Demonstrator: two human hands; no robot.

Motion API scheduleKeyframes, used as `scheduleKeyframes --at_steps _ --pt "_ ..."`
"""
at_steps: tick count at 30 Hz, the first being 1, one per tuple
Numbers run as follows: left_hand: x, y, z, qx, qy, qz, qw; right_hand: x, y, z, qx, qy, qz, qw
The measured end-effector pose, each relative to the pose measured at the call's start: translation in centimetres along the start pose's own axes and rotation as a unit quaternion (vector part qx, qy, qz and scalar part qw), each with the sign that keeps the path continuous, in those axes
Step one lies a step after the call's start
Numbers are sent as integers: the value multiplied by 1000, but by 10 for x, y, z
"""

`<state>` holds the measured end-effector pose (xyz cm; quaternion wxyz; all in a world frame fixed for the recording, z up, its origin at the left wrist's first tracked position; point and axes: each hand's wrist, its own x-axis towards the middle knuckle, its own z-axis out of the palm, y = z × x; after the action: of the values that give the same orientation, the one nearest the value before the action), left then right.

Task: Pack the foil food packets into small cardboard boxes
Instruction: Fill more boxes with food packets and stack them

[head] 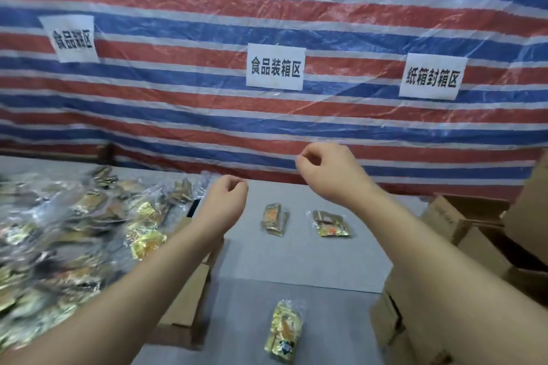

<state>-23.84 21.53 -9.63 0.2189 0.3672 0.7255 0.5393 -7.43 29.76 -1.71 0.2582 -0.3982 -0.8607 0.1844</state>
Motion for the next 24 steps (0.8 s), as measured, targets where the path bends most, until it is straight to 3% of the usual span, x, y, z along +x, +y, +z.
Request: scheduleKeyframes --at_steps 5,9,14,20,24 --pt "16 -122 -14 183 -32 -91 978 -7 38 104 35 -79 57 995" --pt "25 -226 0 409 -110 -132 896 -12 81 162 64 -141 117 981" --pt "24 -338 26 506 -148 -199 826 -33 129 209 52 -200 173 963" --pt "18 -359 34 576 -145 -194 781 -45 154 235 65 -230 202 950" --pt "9 -348 18 577 -135 -161 790 -45 152 242 81 -236 205 946"
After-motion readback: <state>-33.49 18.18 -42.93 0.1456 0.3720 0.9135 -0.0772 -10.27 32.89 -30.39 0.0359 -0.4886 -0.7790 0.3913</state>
